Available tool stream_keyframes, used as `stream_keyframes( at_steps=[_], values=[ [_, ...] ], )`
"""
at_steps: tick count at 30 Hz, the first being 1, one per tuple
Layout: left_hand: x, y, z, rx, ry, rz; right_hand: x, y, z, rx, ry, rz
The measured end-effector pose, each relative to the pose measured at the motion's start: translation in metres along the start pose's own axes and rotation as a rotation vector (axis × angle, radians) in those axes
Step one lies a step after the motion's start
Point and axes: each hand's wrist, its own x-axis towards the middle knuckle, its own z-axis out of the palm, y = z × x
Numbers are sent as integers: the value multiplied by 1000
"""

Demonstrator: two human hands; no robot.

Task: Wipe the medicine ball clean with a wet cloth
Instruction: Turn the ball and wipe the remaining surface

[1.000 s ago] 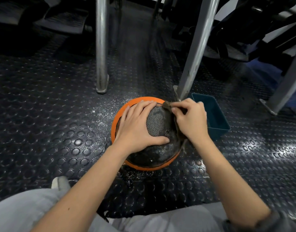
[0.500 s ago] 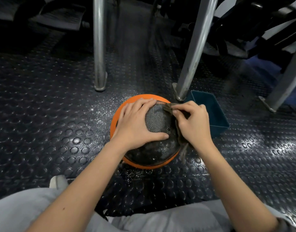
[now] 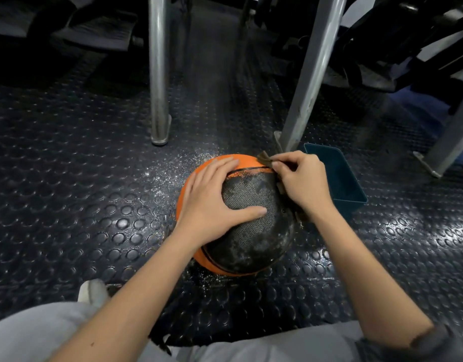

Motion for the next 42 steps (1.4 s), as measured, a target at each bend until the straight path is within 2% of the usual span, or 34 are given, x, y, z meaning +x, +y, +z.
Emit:
stream_keyframes(
  at_steps=[5,7,9,12,14,16,20,22,24,27,30,32,34,37,39,42],
  values=[
    [0,0,1,5,28,-7,-51,-20,-1,-145,121,-351],
    [1,1,2,6,14,7,-56,-21,-1,-162,122,-416],
    [1,3,2,10,-2,17,-40,-15,-1,-149,120,-349],
    [0,6,3,15,1,25,-8,-2,1,-118,62,-128],
    [0,7,4,19,21,25,-1,-1,1,-68,44,-45],
    [0,6,5,8,44,9,-14,-9,1,-72,59,-73],
    [0,3,5,-3,67,11,-56,-26,0,-116,104,-318],
    [-1,4,5,8,39,19,-57,-24,-3,-124,90,-348],
    [-2,8,5,29,20,27,-40,-14,-4,-134,105,-300],
    [-2,11,6,35,11,25,-8,3,-3,-165,65,-113],
    [-3,9,5,38,24,11,-3,6,-3,-67,34,4],
    [-3,9,4,29,46,6,-20,-3,-5,-75,63,-60],
    [-3,8,4,25,60,4,-42,-15,-5,-110,99,-202],
    [-5,8,5,21,32,3,-59,-19,-8,-135,67,-322],
    [-4,10,5,36,17,19,-46,-12,-12,-153,67,-296],
    [-4,13,6,69,1,15,-15,4,-11,-182,54,-118]
  ],
)
